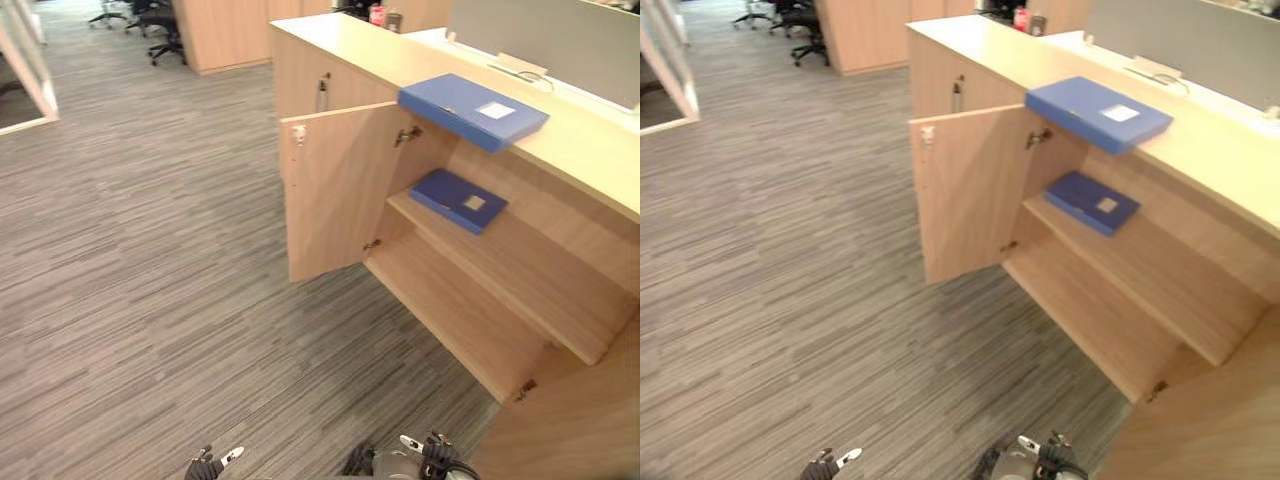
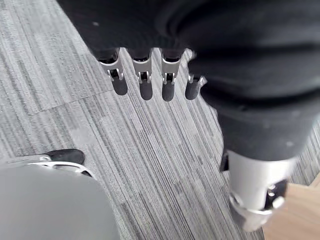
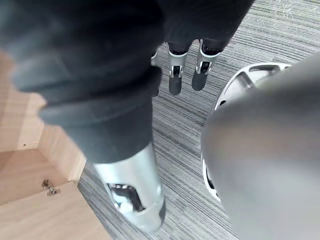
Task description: Walk over to the cabinet, pick up the folder, carry it to the office cabinet, place the folder inside the office cabinet, then close the office cabinet door
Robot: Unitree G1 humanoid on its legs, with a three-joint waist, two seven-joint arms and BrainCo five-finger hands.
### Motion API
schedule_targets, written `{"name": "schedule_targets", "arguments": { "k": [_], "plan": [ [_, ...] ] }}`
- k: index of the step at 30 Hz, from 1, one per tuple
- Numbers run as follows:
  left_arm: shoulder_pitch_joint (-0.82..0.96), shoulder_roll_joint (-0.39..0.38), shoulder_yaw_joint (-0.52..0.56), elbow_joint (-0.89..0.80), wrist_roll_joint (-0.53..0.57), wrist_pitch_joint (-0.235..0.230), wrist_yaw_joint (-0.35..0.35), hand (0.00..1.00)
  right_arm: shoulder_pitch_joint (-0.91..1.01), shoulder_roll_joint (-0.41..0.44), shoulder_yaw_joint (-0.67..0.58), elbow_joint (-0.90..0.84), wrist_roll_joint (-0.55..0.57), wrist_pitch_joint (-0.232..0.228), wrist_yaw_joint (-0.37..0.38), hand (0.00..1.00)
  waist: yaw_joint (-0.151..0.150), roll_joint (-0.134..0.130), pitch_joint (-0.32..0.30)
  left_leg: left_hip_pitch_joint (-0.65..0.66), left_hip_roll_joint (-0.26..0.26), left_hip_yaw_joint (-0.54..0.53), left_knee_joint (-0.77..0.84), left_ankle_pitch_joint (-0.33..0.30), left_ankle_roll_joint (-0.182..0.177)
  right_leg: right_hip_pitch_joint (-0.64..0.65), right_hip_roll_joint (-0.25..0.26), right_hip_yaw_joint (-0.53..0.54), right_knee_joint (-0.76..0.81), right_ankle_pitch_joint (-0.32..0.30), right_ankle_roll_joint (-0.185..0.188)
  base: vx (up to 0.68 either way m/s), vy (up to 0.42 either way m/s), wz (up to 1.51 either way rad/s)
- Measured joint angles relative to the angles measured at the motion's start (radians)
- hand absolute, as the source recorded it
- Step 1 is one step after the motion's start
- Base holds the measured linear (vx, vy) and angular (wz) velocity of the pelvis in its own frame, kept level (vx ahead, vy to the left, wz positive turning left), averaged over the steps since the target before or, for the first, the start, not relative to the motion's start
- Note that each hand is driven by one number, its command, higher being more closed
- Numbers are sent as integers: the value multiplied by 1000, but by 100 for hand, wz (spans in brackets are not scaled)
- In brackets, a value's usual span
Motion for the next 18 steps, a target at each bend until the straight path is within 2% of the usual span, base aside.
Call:
{"name": "schedule_targets", "arguments": {
  "k": [2, 3, 4, 5, 6, 7, 8, 10, 12, 15, 17, 18],
  "plan": [
    [-14, -25, -1, 4, 0, 0, -6, 0, -2, -4, -27, -2, -1, 0, 1, 0, -9, 35, -2, 22, 46, 10, 12, -14, -24, 26, 50, 2, -7, -30, 6, 311, -174, -36],
    [-23, -34, 0, 5, -1, -1, -6, 0, -2, -10, -27, -1, 0, 1, 2, 0, -11, 45, -5, 10, 77, 15, 57, -34, -53, 30, 84, 6, -18, -60, 13, 319, -239, -30],
    [-28, -33, 2, 4, -1, -2, -7, 0, -2, -8, -27, -1, 1, 2, 3, 0, -11, 47, -6, -3, 91, 17, 98, -43, -63, 39, 98, 8, -26, -70, 12, 318, -298, -27],
    [-36, -28, 15, 4, -3, -1, -7, 0, -2, -2, -28, 0, 3, 6, 3, 0, -15, 38, 0, -44, 130, 13, 239, -64, -71, 70, 134, 14, -67, -78, 11, 297, -305, -25],
    [-37, -27, 32, -2, -6, -1, -6, 0, 0, 5, -27, 3, 4, 11, 3, 0, -15, 30, 2, -87, 167, 13, 388, -69, -69, 105, 164, 26, -108, -78, 10, 354, -354, -33],
    [-34, -34, 57, -15, -10, -1, -6, 0, 2, 6, -26, 2, 4, 11, 2, 0, -14, 32, 4, -150, 218, 11, 571, -54, -49, 144, 203, 51, -149, -76, 6, 342, -284, -69],
    [-19, -39, 74, -35, -29, -4, -6, 0, 3, 2, -20, 6, 5, 13, 2, 0, -7, 37, 4, -236, 285, -5, 803, -17, -6, 186, 254, 98, -187, -79, -2, 314, -168, -87],
    [-10, -43, 84, -50, -47, -9, -5, 0, 2, -2, -20, 16, 7, 18, -2, 0, 3, 39, 6, -326, 322, -29, 996, -45, 1, 228, 286, 177, -194, -95, -13, 352, -33, -128],
    [-11, -38, 85, -57, -50, -10, -4, 0, -7, -8, -19, 25, 7, 20, -3, 0, 9, 33, 16, -384, 289, -52, 981, -83, -8, 262, 287, 252, -198, -90, -26, 362, 17, -130],
    [-10, -42, 99, -71, -60, -19, 7, 0, -13, -11, -12, 36, 8, 20, -4, 0, 24, 25, 36, -427, 187, -174, 726, -124, -21, 320, 266, 367, -211, -90, -17, 283, 102, -120],
    [-9, -44, 102, -77, -71, -24, 14, 0, -12, -9, 10, 36, 8, 18, -3, 0, 29, 15, 41, -424, 92, -365, 464, -112, -34, 341, 236, 429, -226, -105, 12, 240, 227, -93],
    [-8, -46, 102, -77, -72, -26, 17, 0, -12, -12, 25, 34, 8, 16, -3, 0, 28, 16, 41, -425, 64, -443, 373, -96, -44, 342, 226, 451, -225, -113, 26, 274, 275, -89]
  ]
}}
